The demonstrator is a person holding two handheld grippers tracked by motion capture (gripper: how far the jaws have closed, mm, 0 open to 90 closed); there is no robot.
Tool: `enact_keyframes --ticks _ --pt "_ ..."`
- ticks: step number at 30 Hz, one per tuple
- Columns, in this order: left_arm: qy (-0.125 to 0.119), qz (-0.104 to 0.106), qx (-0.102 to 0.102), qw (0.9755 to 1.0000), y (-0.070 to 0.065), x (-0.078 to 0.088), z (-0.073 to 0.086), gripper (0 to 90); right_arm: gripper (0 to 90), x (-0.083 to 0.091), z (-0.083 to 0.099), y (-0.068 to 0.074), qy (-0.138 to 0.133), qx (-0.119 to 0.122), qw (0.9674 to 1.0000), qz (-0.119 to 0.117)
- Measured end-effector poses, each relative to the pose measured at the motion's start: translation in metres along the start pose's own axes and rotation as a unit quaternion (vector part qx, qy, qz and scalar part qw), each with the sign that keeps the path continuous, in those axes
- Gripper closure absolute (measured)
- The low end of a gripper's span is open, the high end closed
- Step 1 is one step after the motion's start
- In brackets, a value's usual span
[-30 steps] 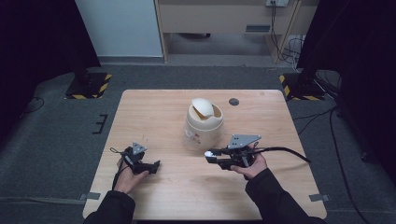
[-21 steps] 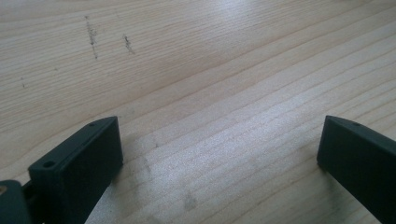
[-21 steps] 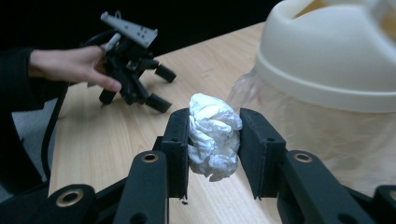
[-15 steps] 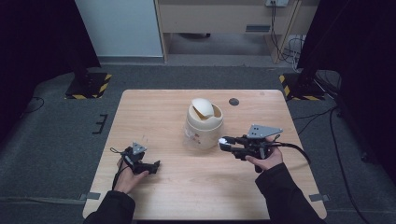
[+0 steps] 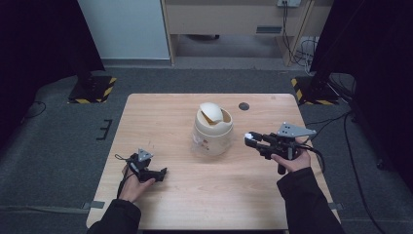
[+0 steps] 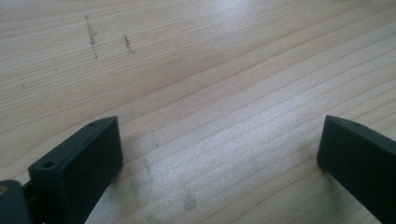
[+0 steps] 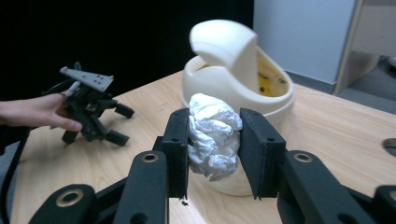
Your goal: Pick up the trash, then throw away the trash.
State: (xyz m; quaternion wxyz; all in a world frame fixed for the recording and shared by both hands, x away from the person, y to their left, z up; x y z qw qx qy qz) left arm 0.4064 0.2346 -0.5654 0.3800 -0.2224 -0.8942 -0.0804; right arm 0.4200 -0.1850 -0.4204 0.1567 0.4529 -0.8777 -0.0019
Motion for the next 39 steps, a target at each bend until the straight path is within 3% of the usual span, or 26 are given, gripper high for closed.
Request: enact_keyframes --ticks 10,22,29,39 --pt "0.001 0.0 -0.001 1.0 0.0 0.0 0.0 0.0 64.6 0.012 -0.004 -0.021 -0.022 -0.018 0.9989 0.036" --pt "0.0 0.0 0.0 1.0 0.0 0.0 0.0 0.0 64.4 0.012 -0.022 -0.032 -0.048 -0.024 0.9972 0.051" --pt "0.0 -0.001 0.001 1.0 0.0 0.0 0.0 0.0 64.3 0.007 -0.032 -0.038 -0.057 -0.022 0.9966 0.056" --pt "0.0 -0.001 0.0 1.0 0.0 0.0 0.0 0.0 64.1 -0.015 -0.047 -0.045 -0.057 -0.021 0.997 0.048"
Point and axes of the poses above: each handheld gripper's, and its own axes: x roughly backward along the jaws, z roughly out of its underside, y roughly to its left, the point moved 4 cm from there along -x, roughly forward along the jaws, and after that the axes turned 2 degrees about z, right-handed, at the moved point
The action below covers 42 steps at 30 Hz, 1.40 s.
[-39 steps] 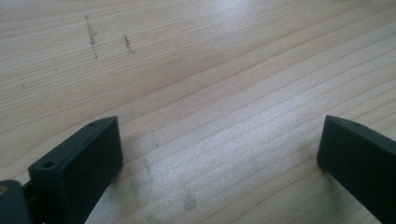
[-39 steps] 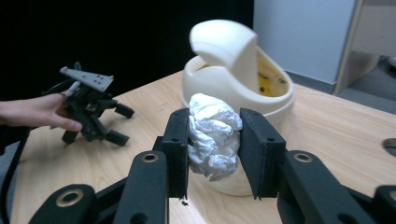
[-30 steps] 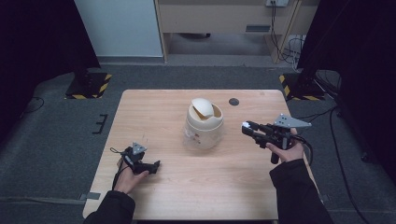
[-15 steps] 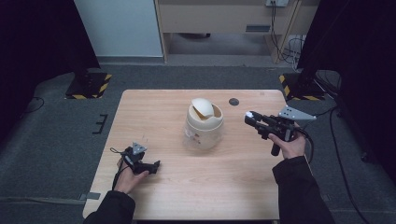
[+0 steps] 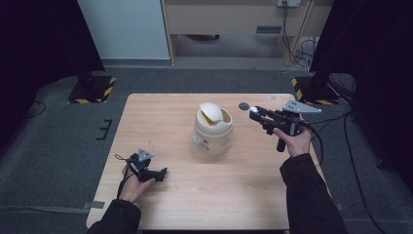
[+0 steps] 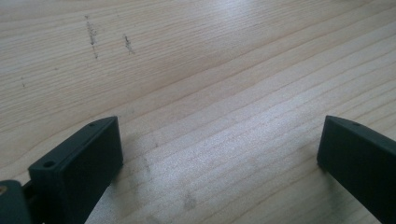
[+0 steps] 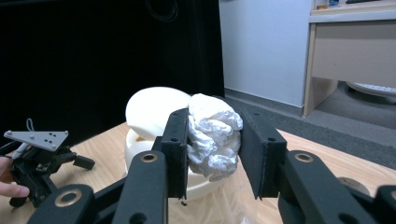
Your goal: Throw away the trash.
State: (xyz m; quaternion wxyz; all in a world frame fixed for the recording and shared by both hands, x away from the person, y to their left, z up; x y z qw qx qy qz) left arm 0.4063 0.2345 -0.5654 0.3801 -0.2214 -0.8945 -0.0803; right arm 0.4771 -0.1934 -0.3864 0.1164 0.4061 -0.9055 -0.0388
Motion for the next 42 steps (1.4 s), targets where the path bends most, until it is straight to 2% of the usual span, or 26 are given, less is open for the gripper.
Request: enact_keyframes --ticks 17,22,26,35,42 --pt "0.0 0.0 0.0 1.0 0.0 0.0 0.0 0.0 64.2 -0.035 -0.005 -0.005 0.0 -0.002 0.9999 -0.017" --pt "0.0 0.0 0.0 1.0 0.0 0.0 0.0 0.0 64.2 -0.042 -0.01 -0.003 -0.007 0.001 0.9997 -0.025" --pt "0.0 0.0 0.0 1.0 0.0 0.0 0.0 0.0 64.2 -0.047 -0.013 -0.004 -0.014 -0.007 0.9995 -0.029" --pt "0.001 0.0 -0.001 1.0 0.0 0.0 0.0 0.0 64.2 -0.062 -0.008 -0.006 -0.006 -0.006 0.9996 -0.028" --pt "0.0 0.0 0.0 1.0 0.0 0.0 0.0 0.0 64.1 -0.073 -0.001 -0.004 0.011 -0.008 0.9995 -0.028"
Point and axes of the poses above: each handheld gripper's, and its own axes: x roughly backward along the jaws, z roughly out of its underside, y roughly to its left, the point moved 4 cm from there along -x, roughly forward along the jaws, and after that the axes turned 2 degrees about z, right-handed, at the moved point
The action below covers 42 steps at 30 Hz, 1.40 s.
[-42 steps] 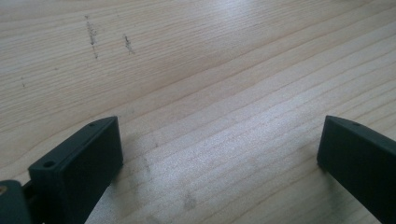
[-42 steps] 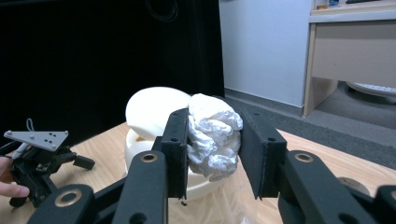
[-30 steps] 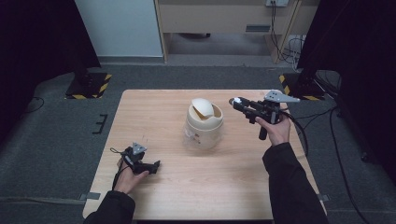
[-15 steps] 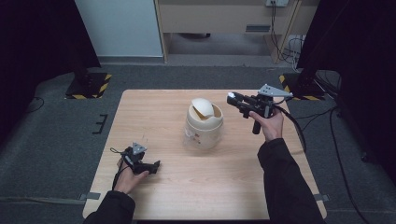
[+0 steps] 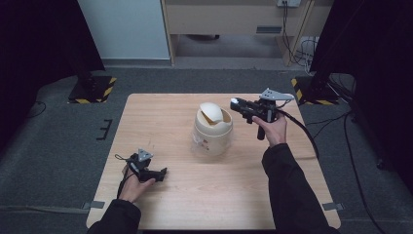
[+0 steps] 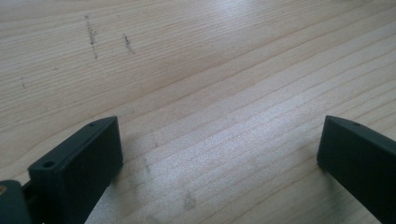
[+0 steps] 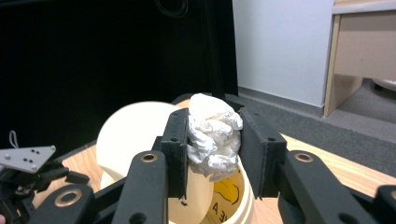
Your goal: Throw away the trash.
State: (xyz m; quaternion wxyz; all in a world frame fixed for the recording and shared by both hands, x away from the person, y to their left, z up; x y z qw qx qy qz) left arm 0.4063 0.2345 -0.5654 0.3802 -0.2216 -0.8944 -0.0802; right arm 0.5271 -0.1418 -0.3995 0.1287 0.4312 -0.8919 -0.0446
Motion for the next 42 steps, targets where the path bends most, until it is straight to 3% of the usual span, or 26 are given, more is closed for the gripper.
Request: enact_keyframes --ticks 17,23,28,35,42 --pt "0.0 0.0 0.0 1.0 0.0 0.0 0.0 0.0 63.7 -0.023 0.025 0.003 0.065 0.01 0.9978 0.01" --pt "0.0 0.0 0.0 1.0 0.0 0.0 0.0 0.0 63.4 -0.027 0.029 0.003 0.075 0.007 0.9971 0.012" --pt "0.0 0.0 0.0 1.0 0.0 0.0 0.0 0.0 54.0 -0.029 0.03 0.004 0.081 -0.001 0.9967 0.008" --pt "0.0 0.0 0.0 1.0 0.0 0.0 0.0 0.0 47.8 -0.025 0.026 0.0 0.082 -0.005 0.9966 0.013" --pt "0.0 0.0 0.0 1.0 0.0 0.0 0.0 0.0 40.7 -0.011 0.021 -0.005 0.061 -0.004 0.9974 0.039"
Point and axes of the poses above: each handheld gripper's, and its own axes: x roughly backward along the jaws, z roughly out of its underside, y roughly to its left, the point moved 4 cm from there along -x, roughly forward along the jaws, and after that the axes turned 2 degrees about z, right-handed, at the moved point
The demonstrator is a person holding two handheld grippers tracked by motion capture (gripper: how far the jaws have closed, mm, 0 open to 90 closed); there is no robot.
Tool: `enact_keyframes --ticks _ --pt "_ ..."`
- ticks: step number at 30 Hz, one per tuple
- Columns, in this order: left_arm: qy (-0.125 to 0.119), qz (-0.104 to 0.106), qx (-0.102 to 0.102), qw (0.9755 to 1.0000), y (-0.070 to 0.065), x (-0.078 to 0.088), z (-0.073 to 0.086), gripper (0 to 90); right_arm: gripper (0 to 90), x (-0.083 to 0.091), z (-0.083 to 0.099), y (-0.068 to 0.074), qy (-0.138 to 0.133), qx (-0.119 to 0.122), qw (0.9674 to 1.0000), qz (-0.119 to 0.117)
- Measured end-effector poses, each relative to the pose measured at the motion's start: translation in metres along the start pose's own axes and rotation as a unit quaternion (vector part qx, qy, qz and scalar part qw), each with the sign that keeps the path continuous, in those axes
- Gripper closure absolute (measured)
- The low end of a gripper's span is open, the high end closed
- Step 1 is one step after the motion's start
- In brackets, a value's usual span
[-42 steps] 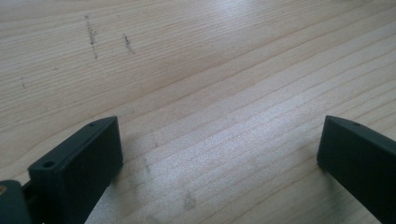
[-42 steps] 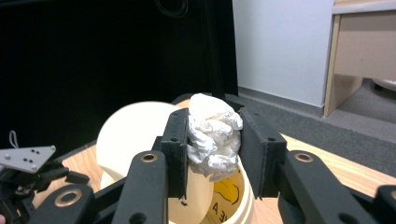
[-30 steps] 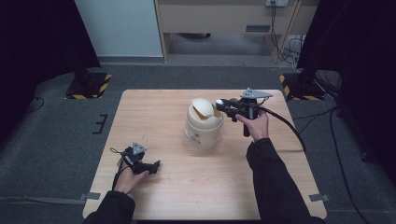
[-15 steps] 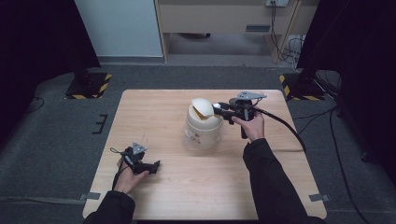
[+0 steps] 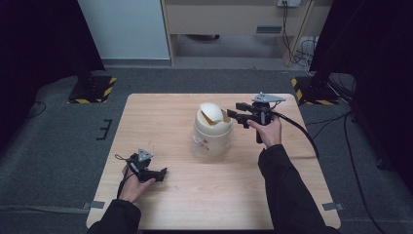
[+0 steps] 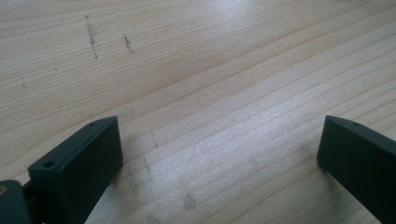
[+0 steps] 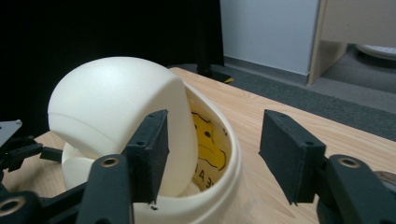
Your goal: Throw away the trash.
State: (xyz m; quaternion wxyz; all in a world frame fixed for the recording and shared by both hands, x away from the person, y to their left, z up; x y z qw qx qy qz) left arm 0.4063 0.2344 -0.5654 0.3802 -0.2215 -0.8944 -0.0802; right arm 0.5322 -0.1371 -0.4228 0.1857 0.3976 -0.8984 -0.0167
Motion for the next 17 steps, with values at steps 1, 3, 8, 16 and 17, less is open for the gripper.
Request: enact_keyframes --ticks 1,3,8,16,17 --pt "0.0 0.0 0.0 1.0 0.0 0.0 0.0 0.0 39.9 0.002 0.001 -0.001 0.0 0.0 1.0 0.003" --pt "0.0 0.0 0.0 1.0 0.0 0.0 0.0 0.0 37.7 0.01 0.006 -0.002 0.002 0.003 1.0 0.009" --pt "0.0 0.0 0.0 1.0 0.0 0.0 0.0 0.0 31.2 0.03 0.026 0.002 0.021 0.007 0.9996 0.018" --pt "0.0 0.0 0.0 1.0 0.0 0.0 0.0 0.0 20.8 0.062 0.087 0.003 0.085 -0.012 0.9942 0.065" --pt "0.0 0.0 0.0 1.0 0.0 0.0 0.0 0.0 20.8 0.066 0.095 0.001 0.097 -0.014 0.9925 0.073"
Point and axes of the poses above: each handheld gripper's, and its own axes: x roughly backward along the jaws, z roughly out of its underside, y roughly to its left, the point moved 4 cm from there along -x, roughly forward along the jaws, and after that the axes turned 2 degrees about z, right-handed, at the moved point
